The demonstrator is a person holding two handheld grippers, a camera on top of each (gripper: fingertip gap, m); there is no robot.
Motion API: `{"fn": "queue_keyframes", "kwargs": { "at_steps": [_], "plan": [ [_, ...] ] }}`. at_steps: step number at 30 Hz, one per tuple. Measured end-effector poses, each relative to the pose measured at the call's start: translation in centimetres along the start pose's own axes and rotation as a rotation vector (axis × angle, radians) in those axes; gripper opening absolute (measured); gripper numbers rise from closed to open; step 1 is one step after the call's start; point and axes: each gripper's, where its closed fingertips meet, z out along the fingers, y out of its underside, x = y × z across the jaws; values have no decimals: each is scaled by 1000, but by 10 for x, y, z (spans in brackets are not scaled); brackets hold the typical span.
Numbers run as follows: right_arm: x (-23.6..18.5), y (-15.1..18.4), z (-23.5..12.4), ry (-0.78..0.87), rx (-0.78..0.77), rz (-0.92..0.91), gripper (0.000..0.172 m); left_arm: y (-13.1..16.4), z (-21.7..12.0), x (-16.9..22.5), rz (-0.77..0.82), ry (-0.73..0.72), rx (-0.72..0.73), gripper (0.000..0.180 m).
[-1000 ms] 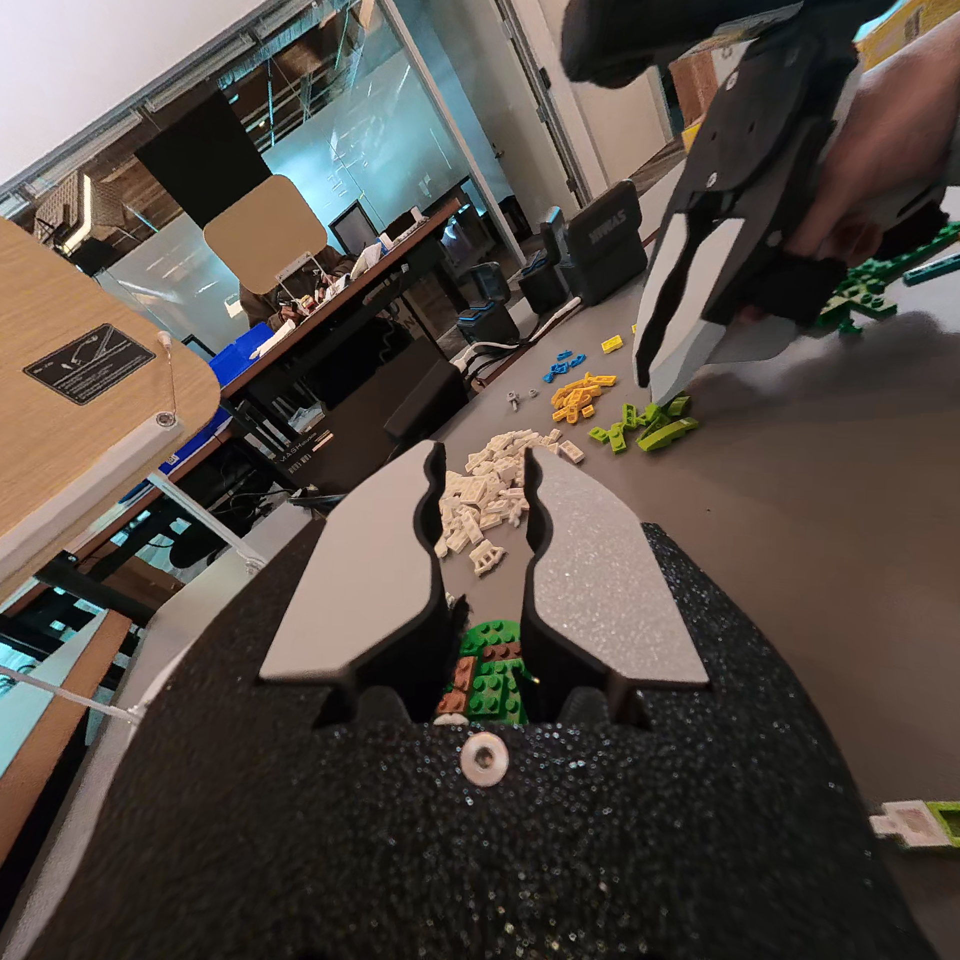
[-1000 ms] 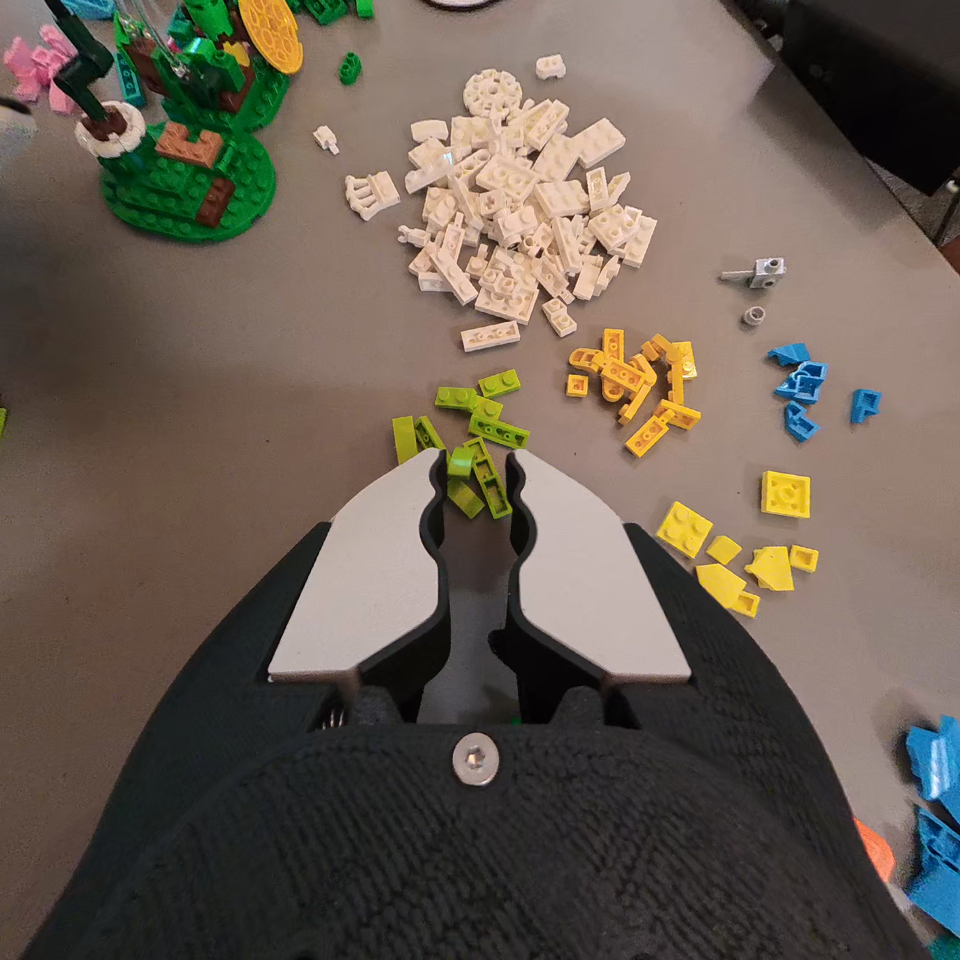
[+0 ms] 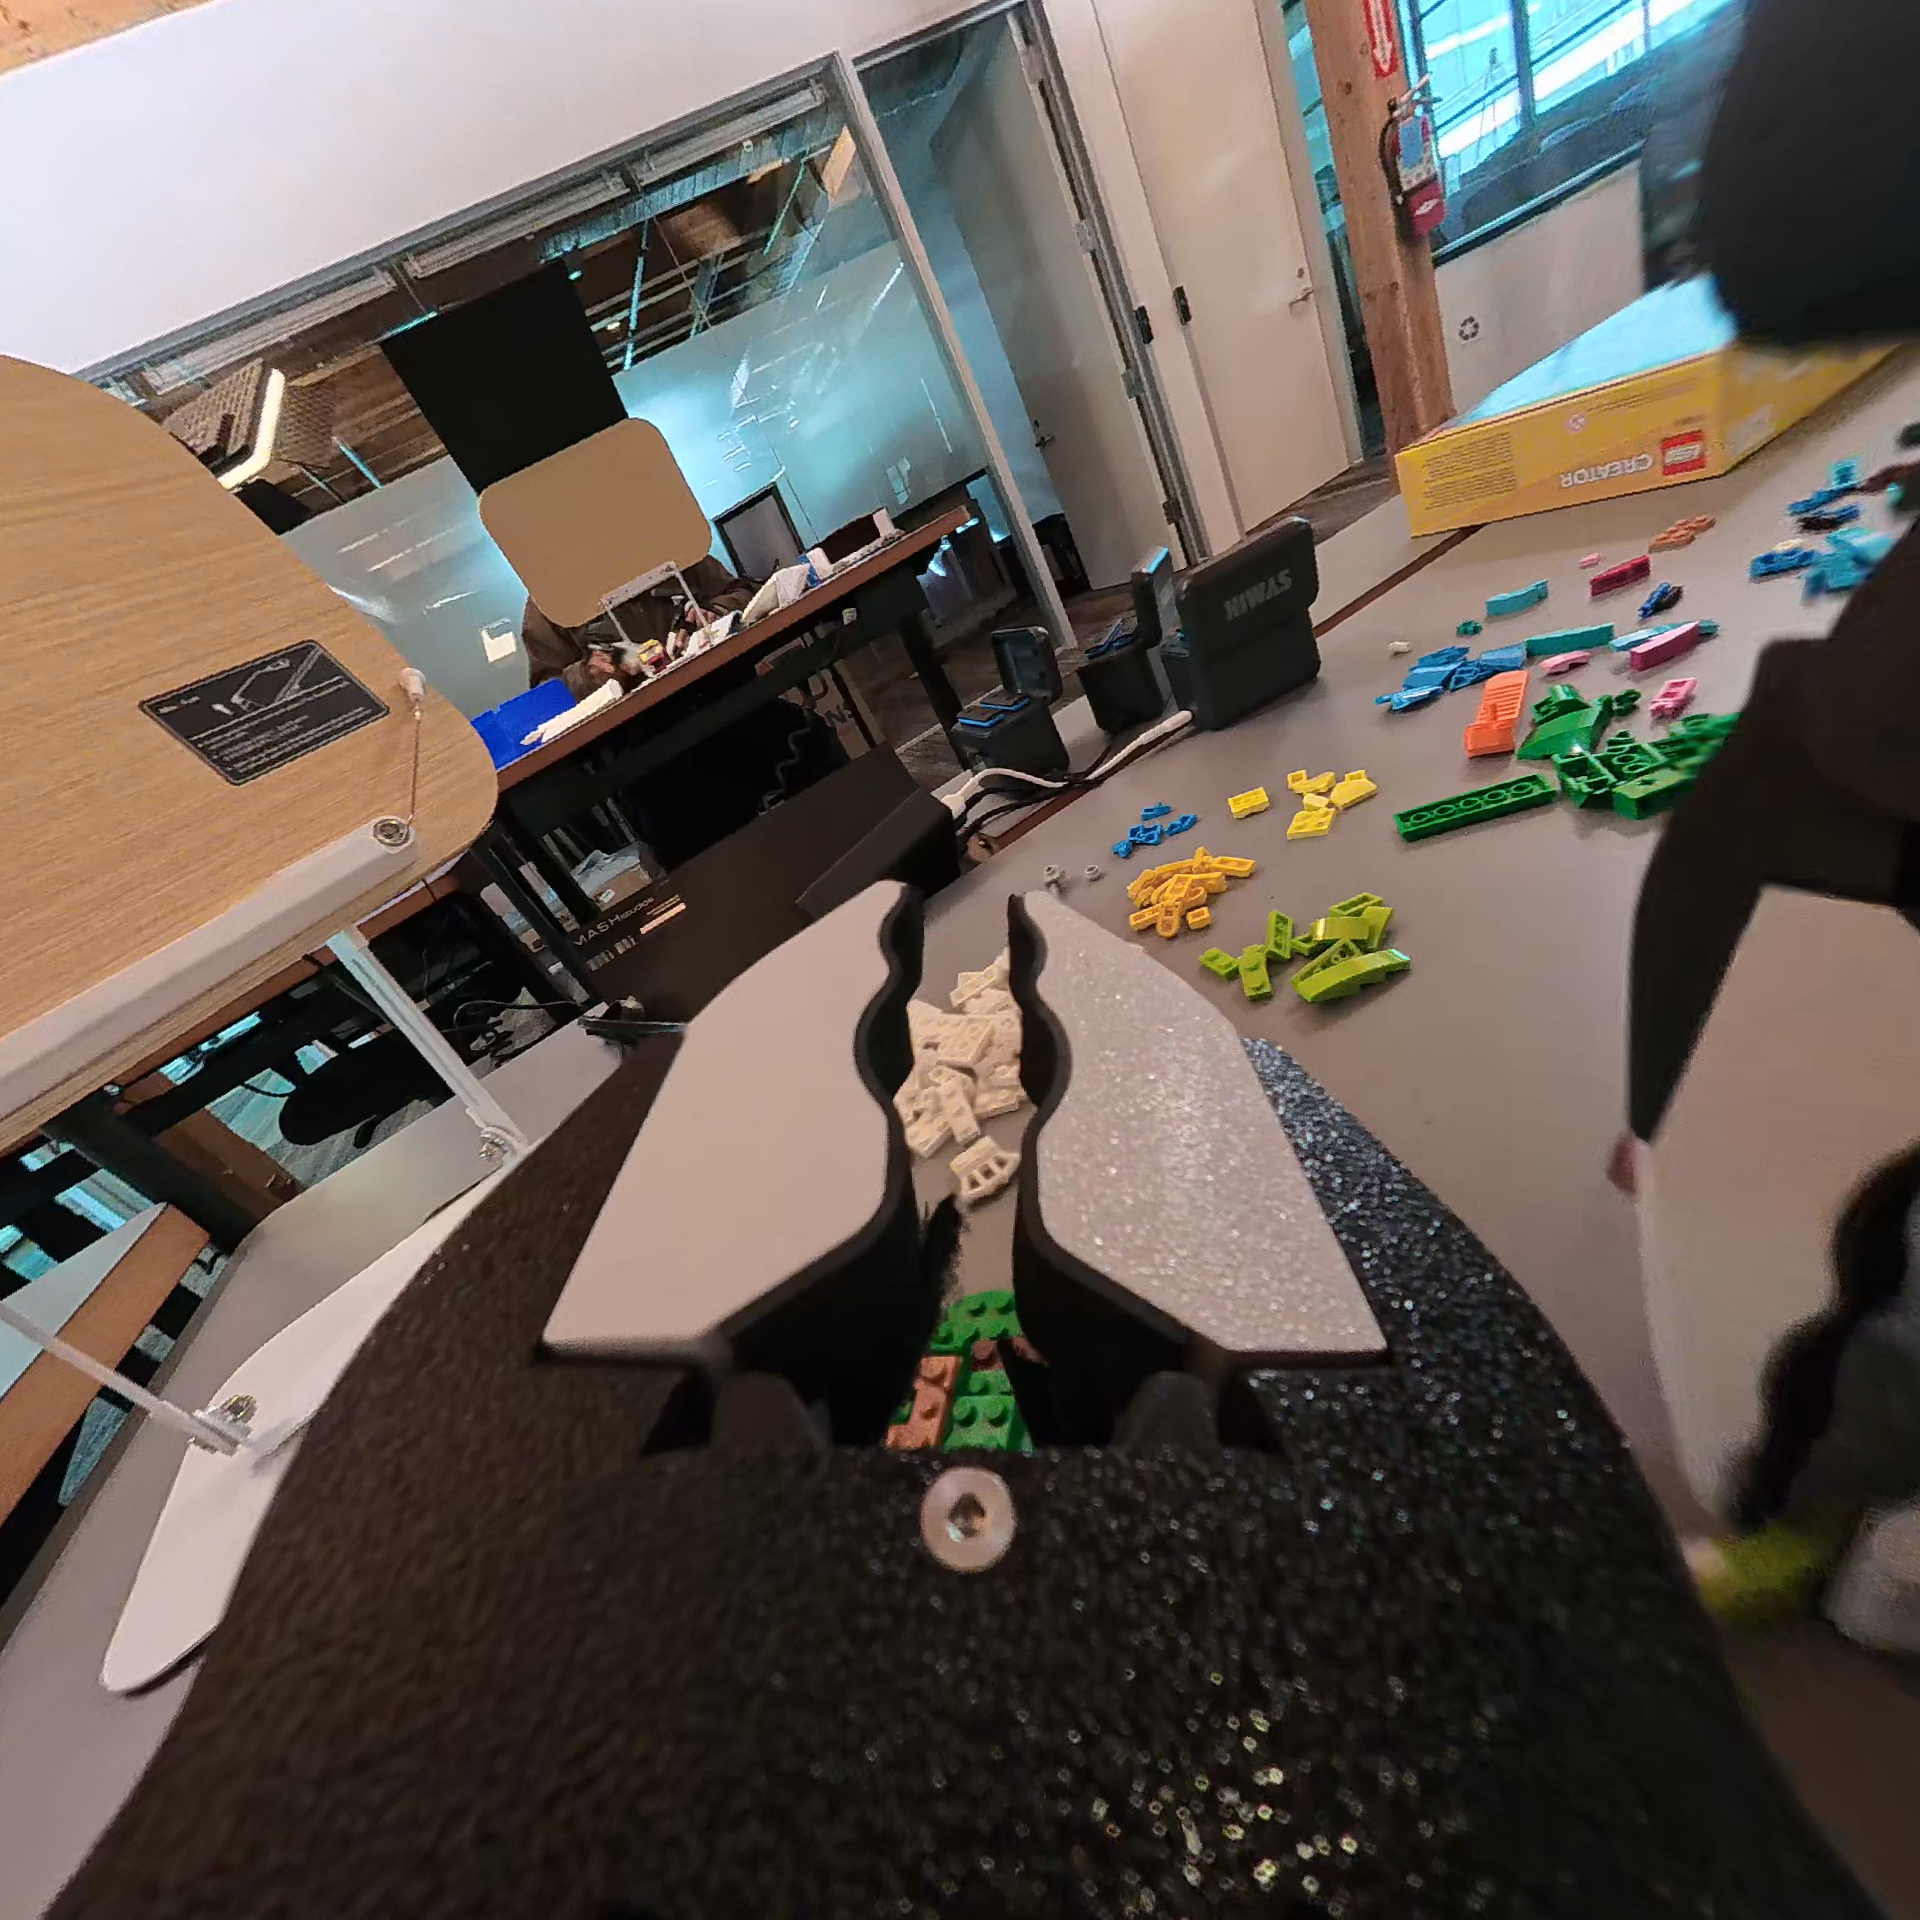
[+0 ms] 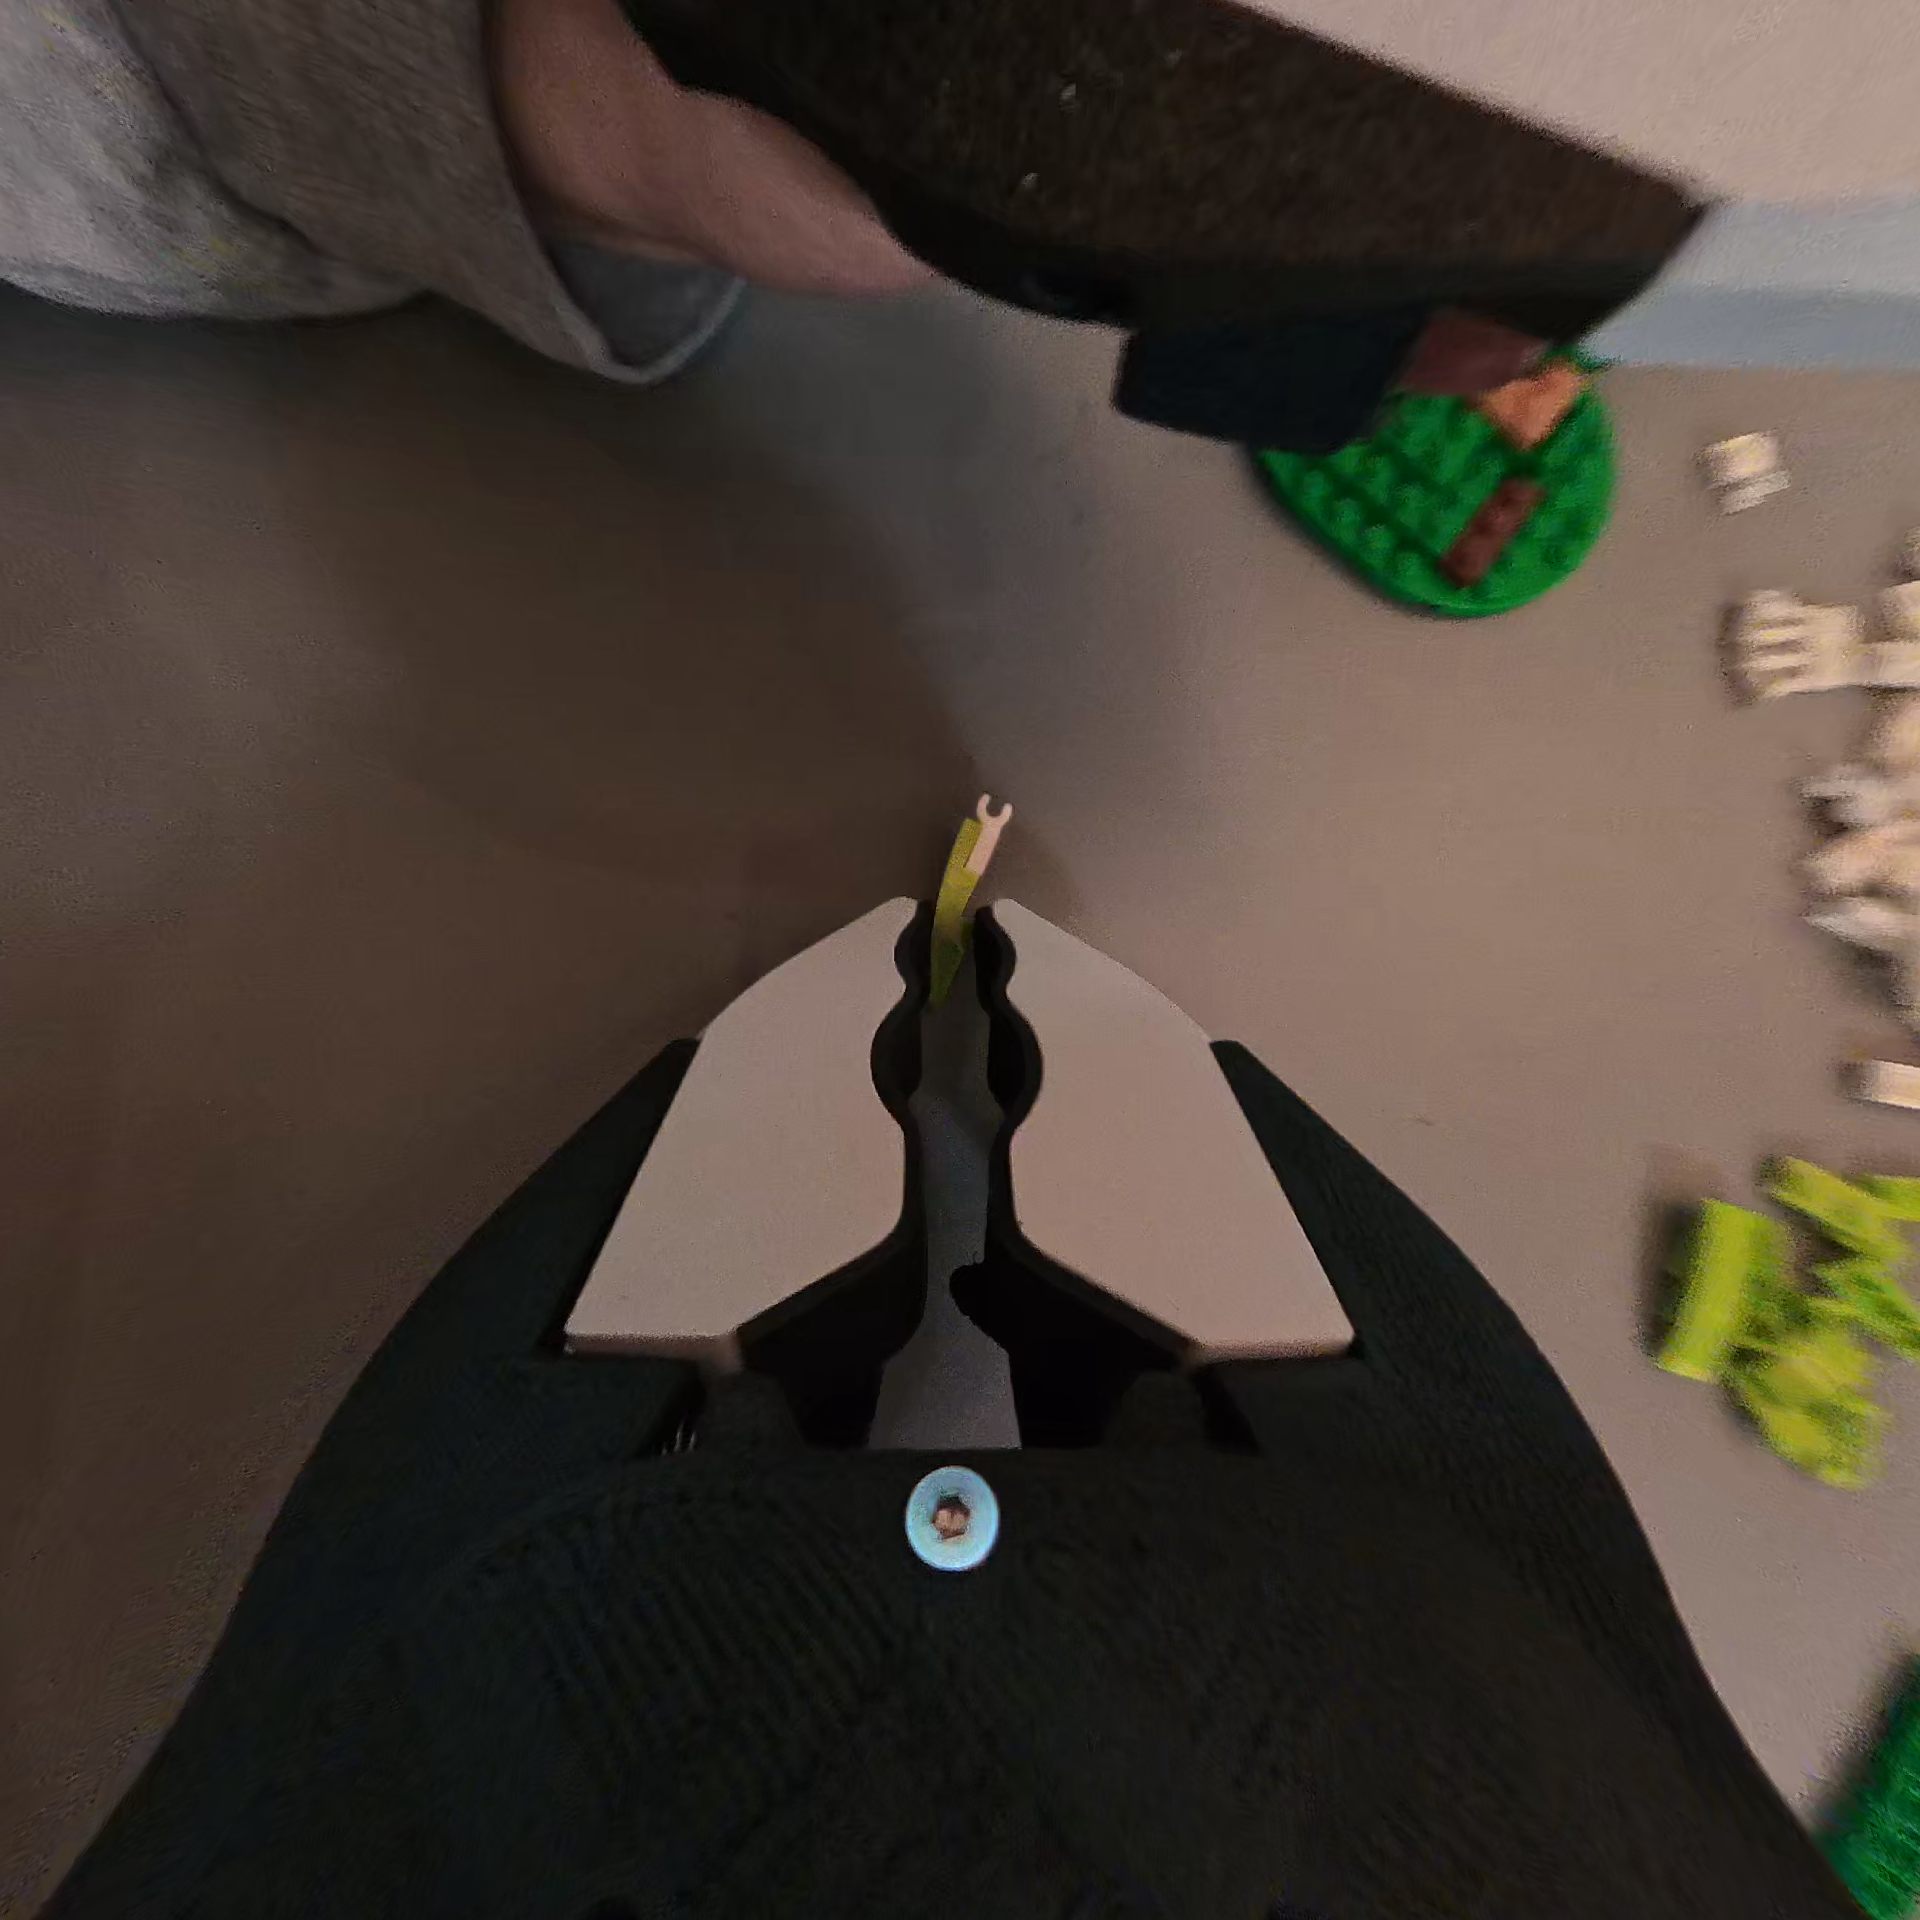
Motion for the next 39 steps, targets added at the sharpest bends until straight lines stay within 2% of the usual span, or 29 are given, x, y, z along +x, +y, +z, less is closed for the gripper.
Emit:
{"fn": "queue_keyframes", "kwargs": {
  "at_steps": [3,6,8,11,14,20,25,28,36,39],
  "plan": [
    [35,-7,-19,273,87,-144,7,-3,0,9,-21,66,11,13],
    [73,-22,-59,678,220,-389,6,-4,-1,29,-79,205,3,14],
    [87,-22,-83,927,183,-609,6,-3,-2,47,-144,328,-18,16],
    [85,-19,-90,1059,104,-894,6,-3,-6,69,-233,486,-38,22],
    [76,-18,-87,1083,67,-1073,6,-2,-10,81,-247,566,-53,20],
    [68,-19,-83,1078,33,-1198,6,1,-13,91,-199,612,-60,7],
    [69,-15,-78,1062,9,-1217,6,-2,-14,91,-222,634,-47,12],
    [68,-15,-76,1059,10,-1220,6,-2,-16,90,-236,652,-49,3],
    [69,-16,-75,1056,10,-1219,6,5,-15,93,-223,663,-99,10],
    [69,-16,-76,1058,13,-1217,6,5,-15,94,-202,657,-95,5]
  ]
}}
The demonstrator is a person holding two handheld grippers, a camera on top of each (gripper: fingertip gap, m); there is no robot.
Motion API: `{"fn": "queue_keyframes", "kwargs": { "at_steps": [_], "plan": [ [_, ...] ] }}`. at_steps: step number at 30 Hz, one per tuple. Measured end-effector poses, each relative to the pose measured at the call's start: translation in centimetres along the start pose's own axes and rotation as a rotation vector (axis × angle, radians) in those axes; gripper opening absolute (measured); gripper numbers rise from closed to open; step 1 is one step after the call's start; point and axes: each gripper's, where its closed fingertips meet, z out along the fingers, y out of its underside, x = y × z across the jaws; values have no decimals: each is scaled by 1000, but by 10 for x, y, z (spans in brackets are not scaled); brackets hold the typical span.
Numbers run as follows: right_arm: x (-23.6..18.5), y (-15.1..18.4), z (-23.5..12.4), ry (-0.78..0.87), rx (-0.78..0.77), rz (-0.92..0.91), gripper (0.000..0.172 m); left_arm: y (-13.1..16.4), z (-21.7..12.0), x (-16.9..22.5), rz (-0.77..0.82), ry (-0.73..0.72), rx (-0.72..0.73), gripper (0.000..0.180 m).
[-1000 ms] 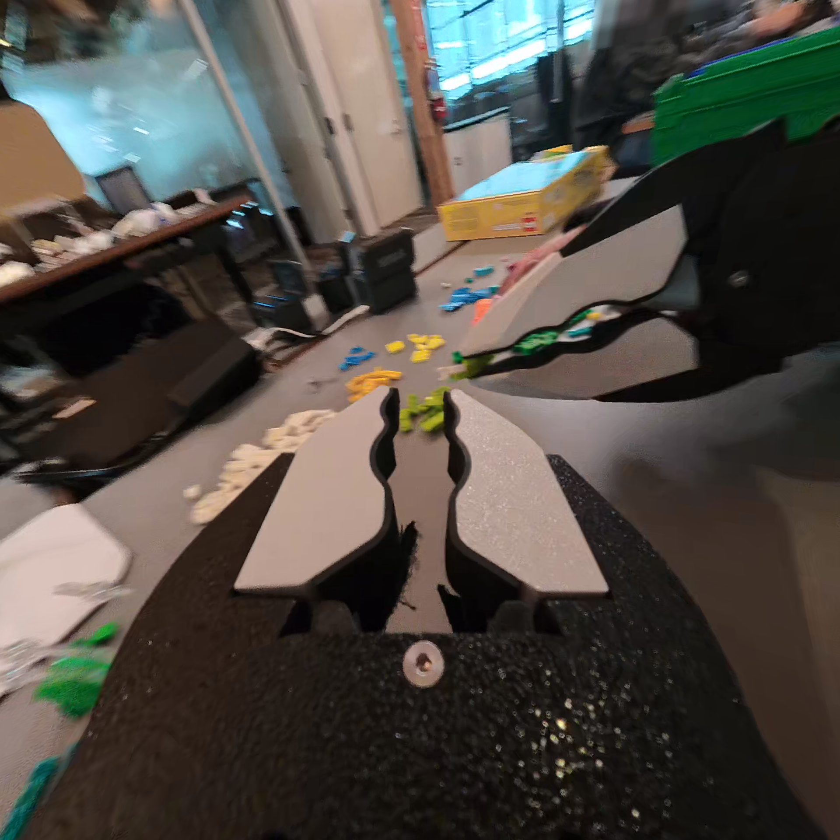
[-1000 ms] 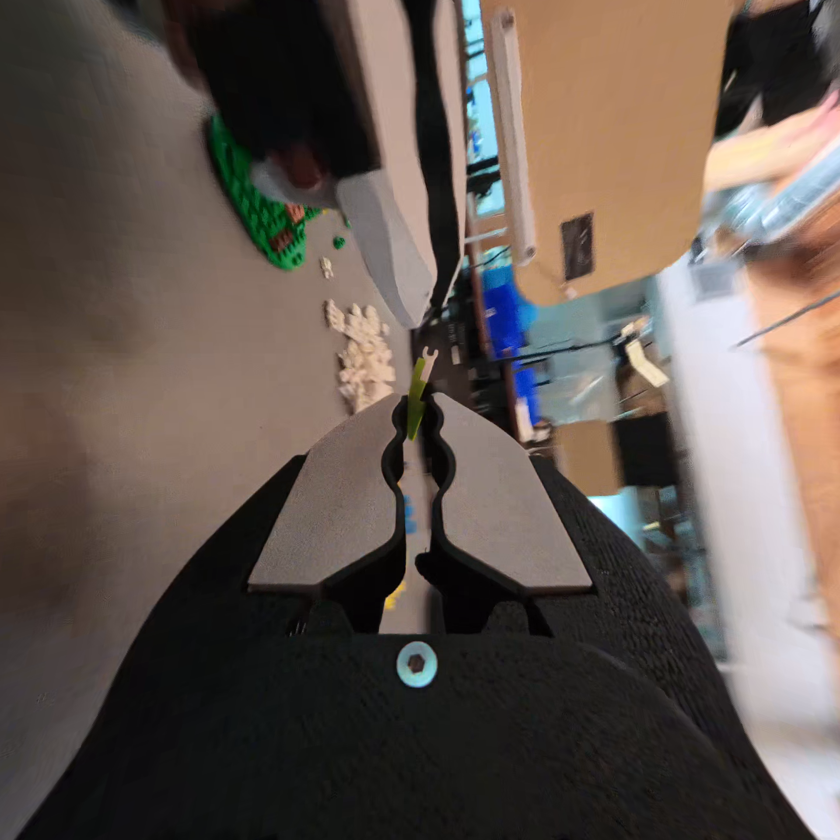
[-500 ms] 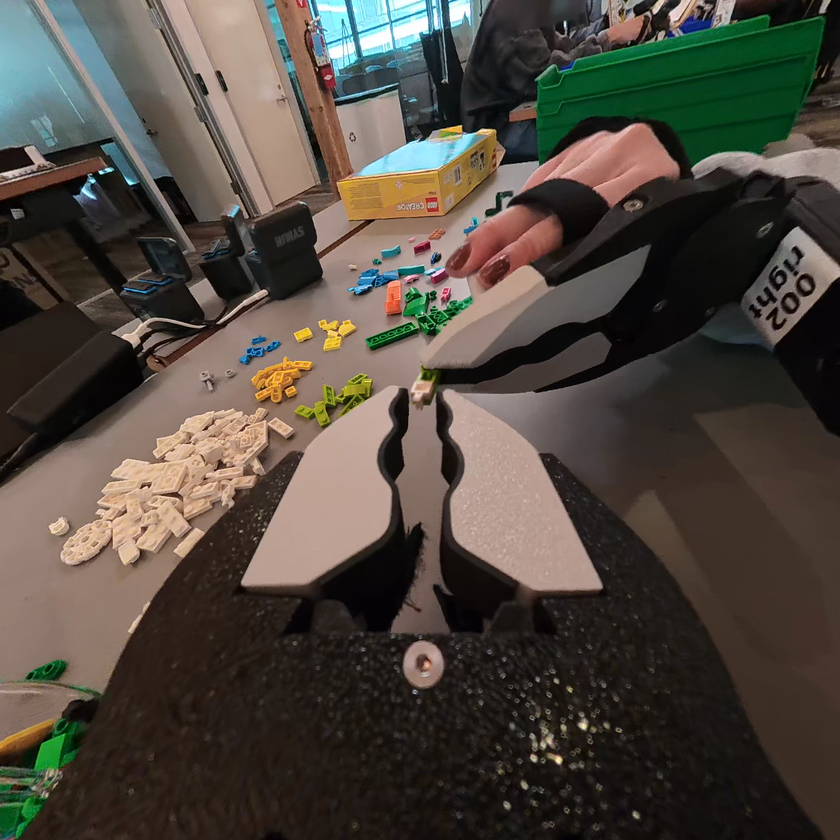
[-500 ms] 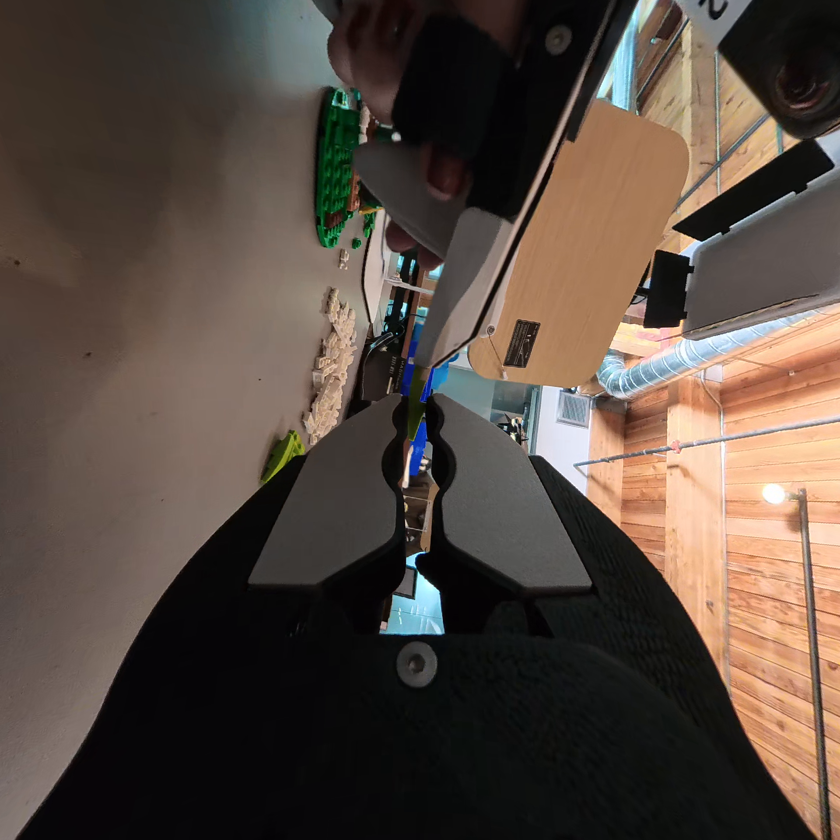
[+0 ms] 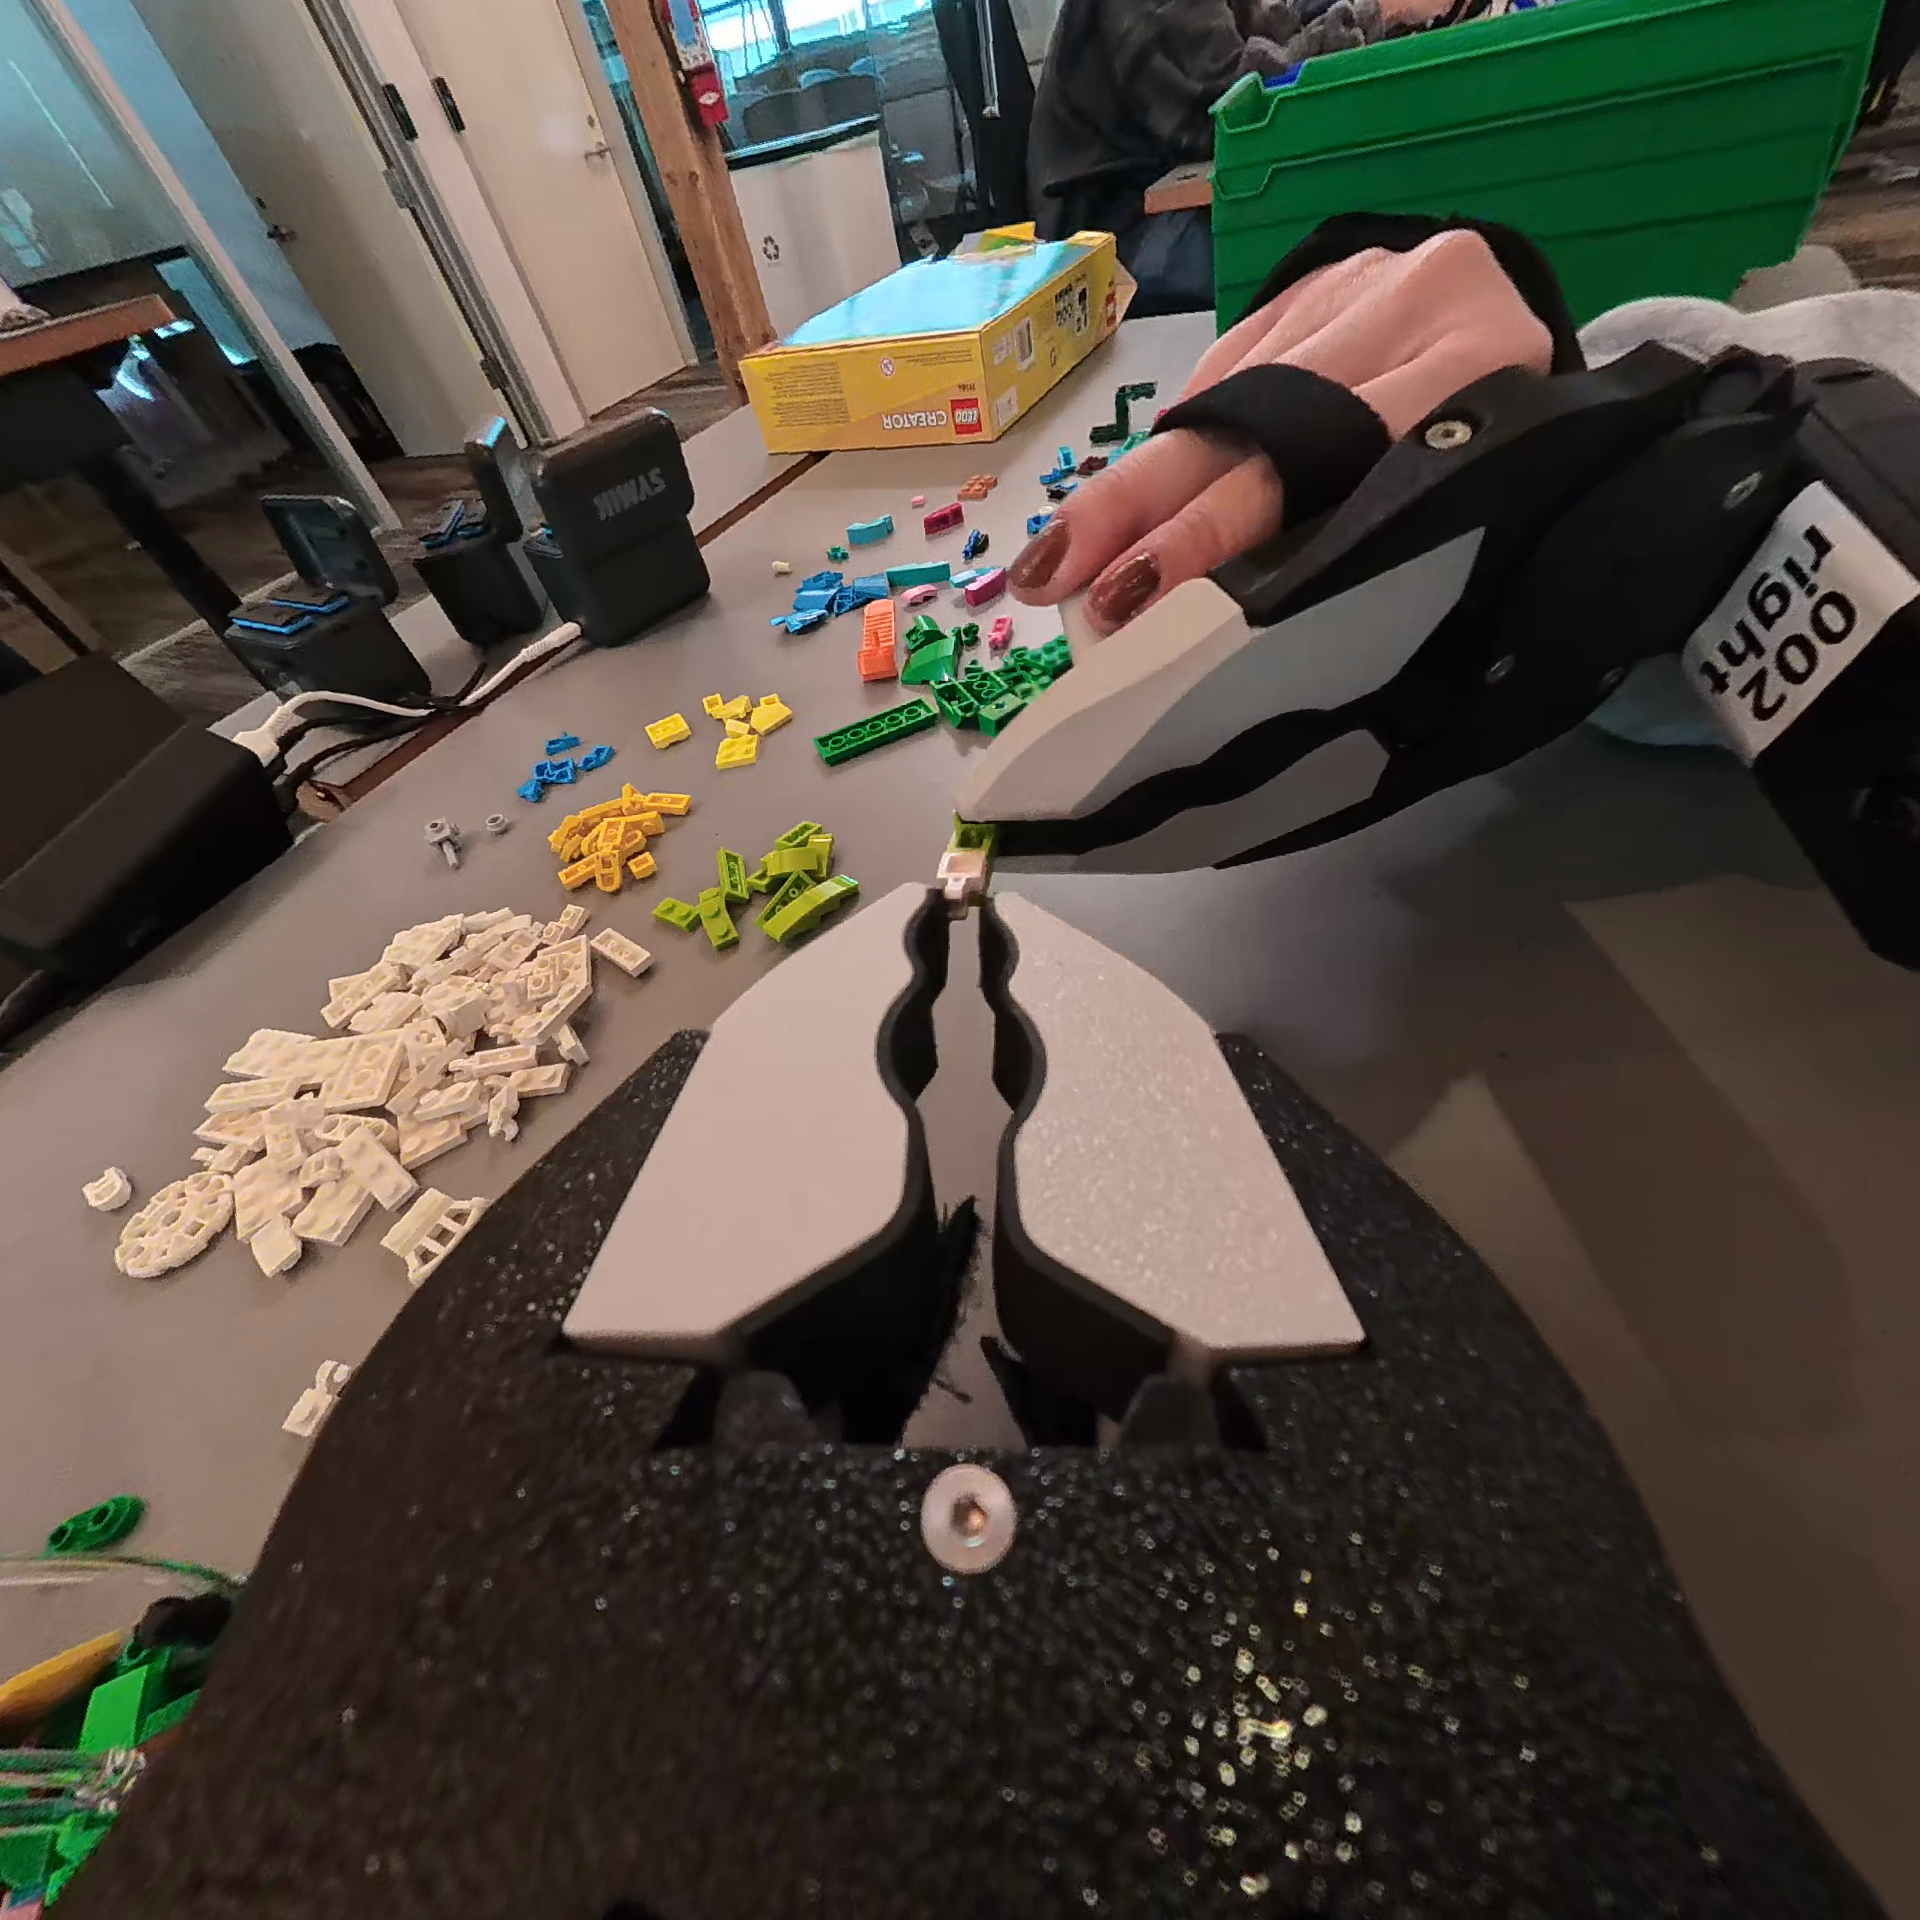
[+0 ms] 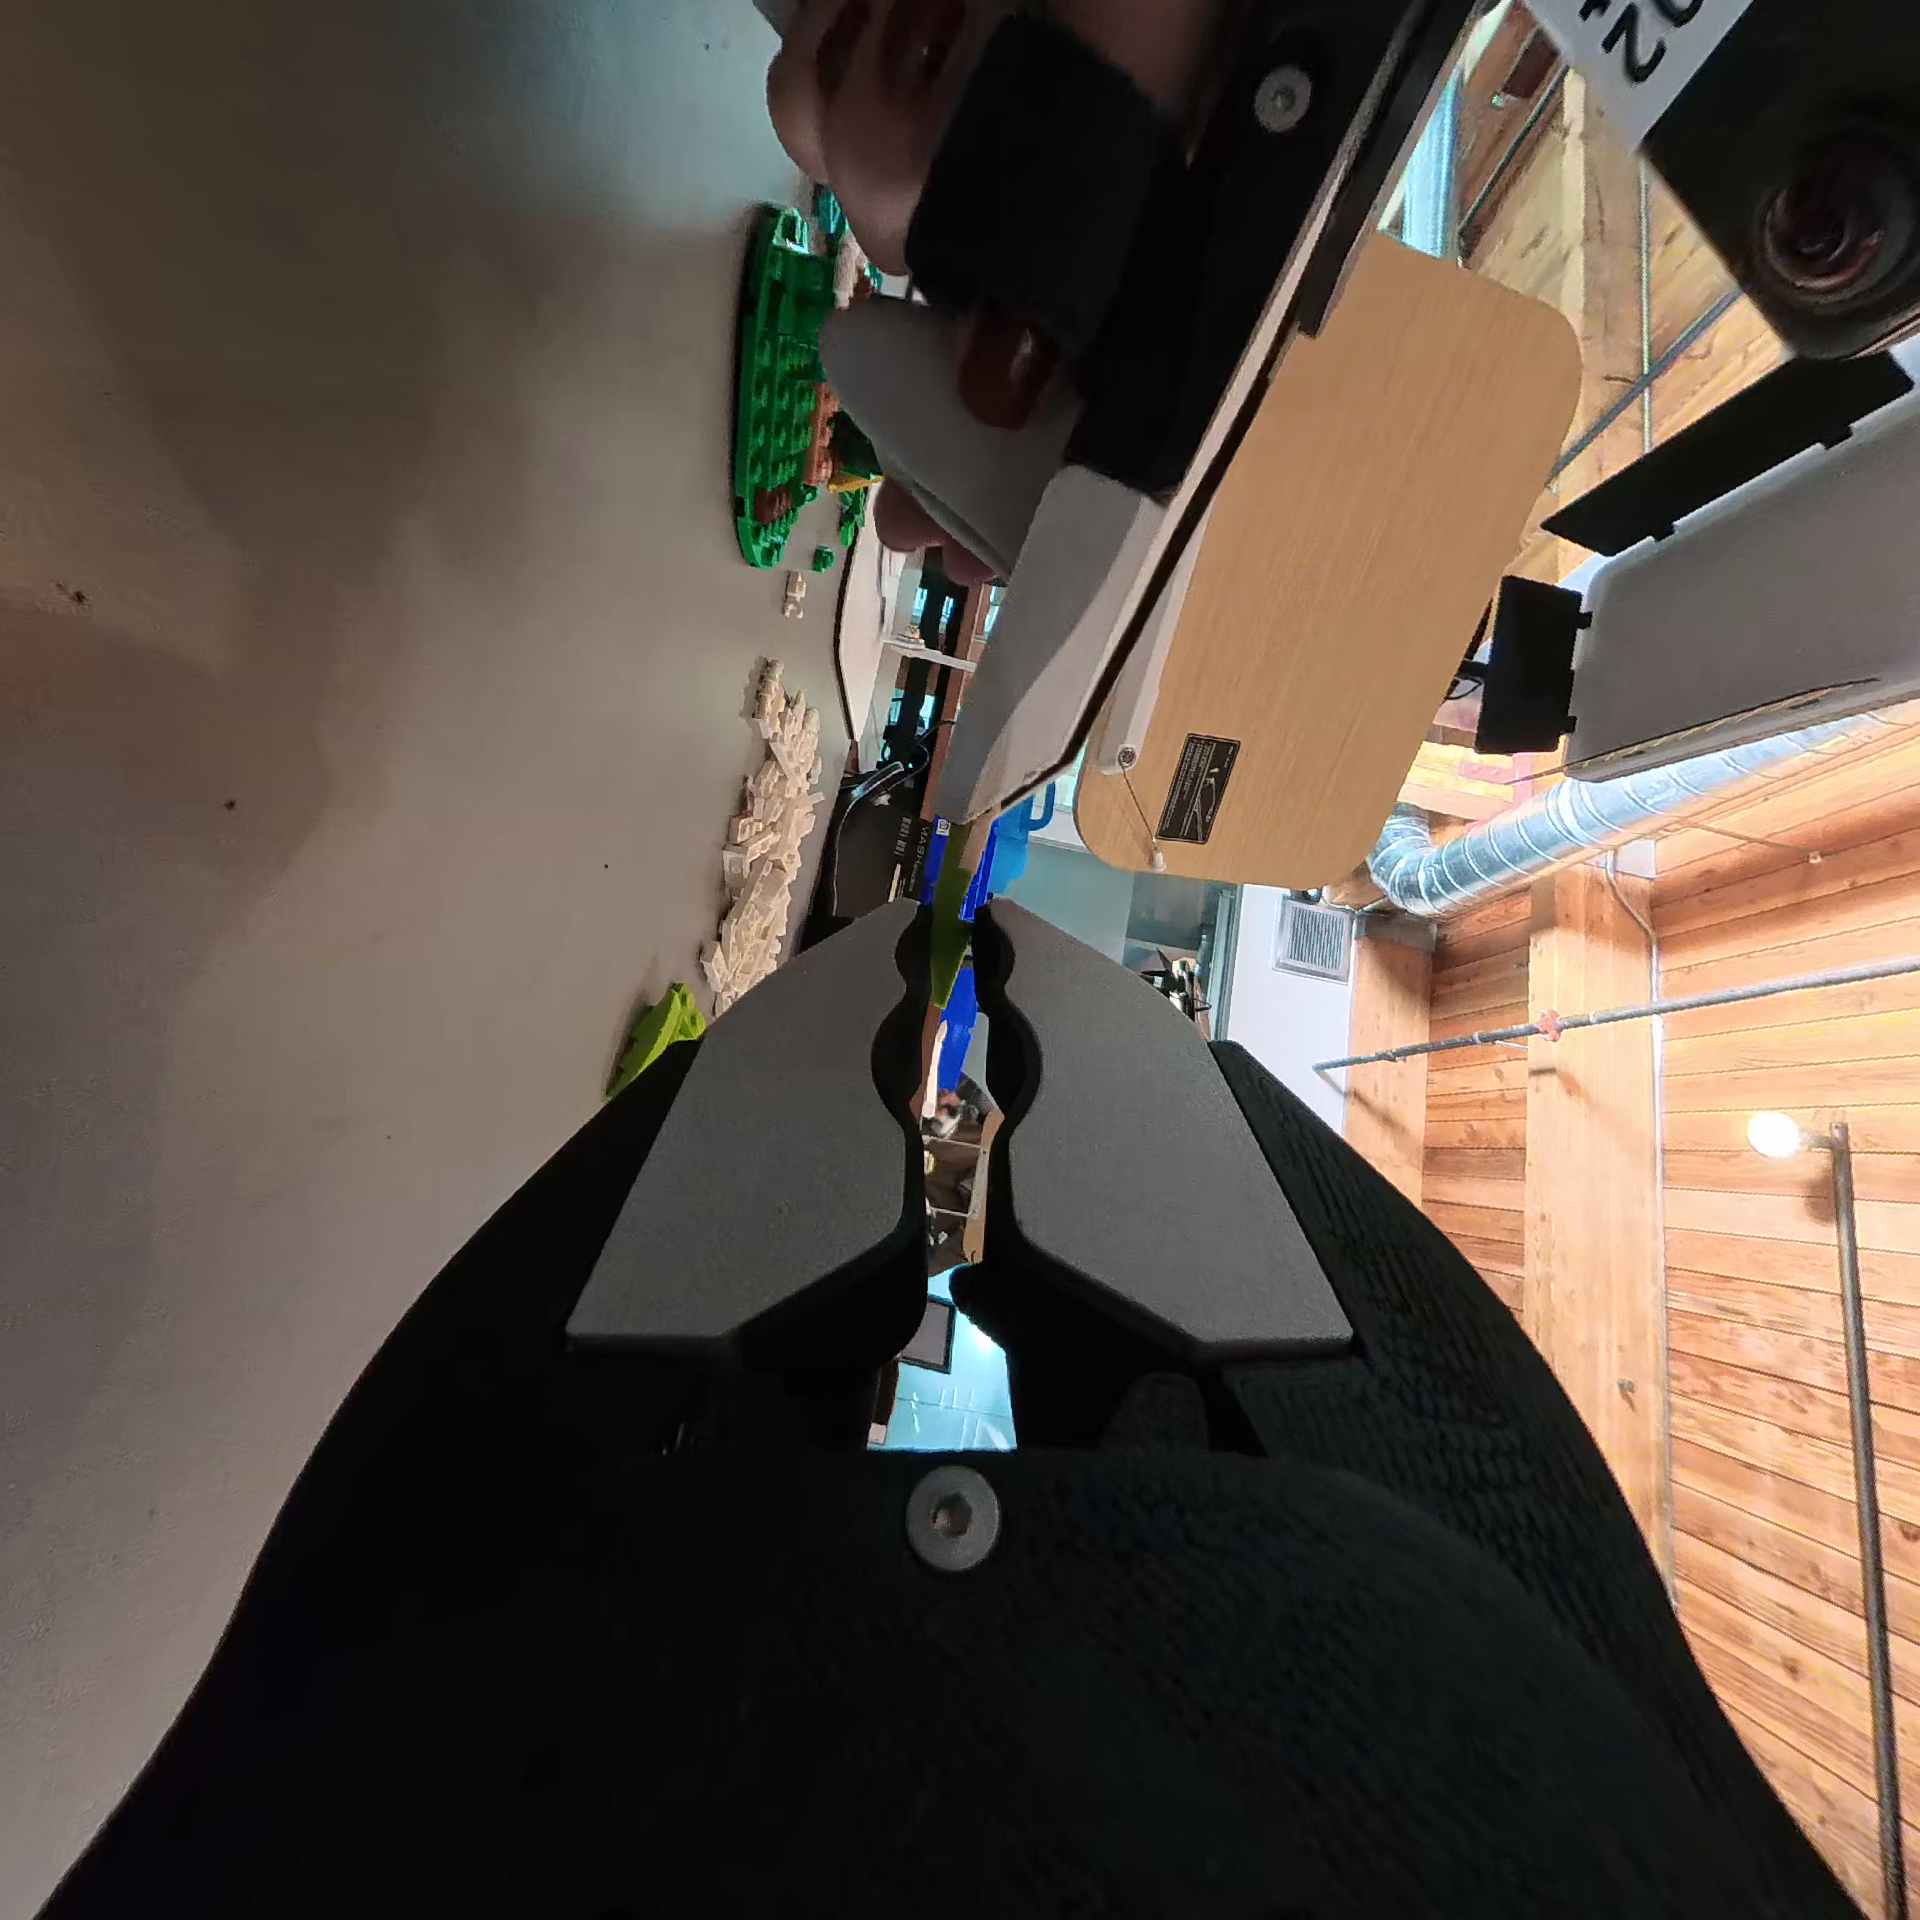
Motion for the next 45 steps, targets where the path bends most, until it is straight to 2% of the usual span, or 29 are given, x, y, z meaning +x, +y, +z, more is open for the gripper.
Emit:
{"fn": "queue_keyframes", "kwargs": {
  "at_steps": [11,14,17,20,23,27,29,36,40,45],
  "plan": [
    [1,1,0,5,-1,4,6,-2,0,3,-21,32,8,2],
    [1,0,0,-8,5,93,7,-3,-1,2,-3,23,1,1],
    [0,1,-2,-75,17,256,8,-2,-1,2,95,-6,-14,2],
    [-12,4,-3,-235,6,486,24,-1,-2,6,281,-32,-30,1],
    [-22,-2,-7,-375,36,675,28,1,-1,12,453,-51,-46,1],
    [-26,-11,-12,-456,60,757,24,2,2,23,579,-33,-42,2],
    [-25,-7,-10,-427,31,726,8,0,2,23,608,-51,-36,2],
    [-32,4,3,-408,-194,558,7,-2,6,25,535,-54,-48,1],
    [-32,6,5,-385,-213,567,7,-2,6,22,504,-60,-53,1],
    [-17,18,10,-219,-240,471,7,-7,5,10,163,-45,1,2]
  ]
}}
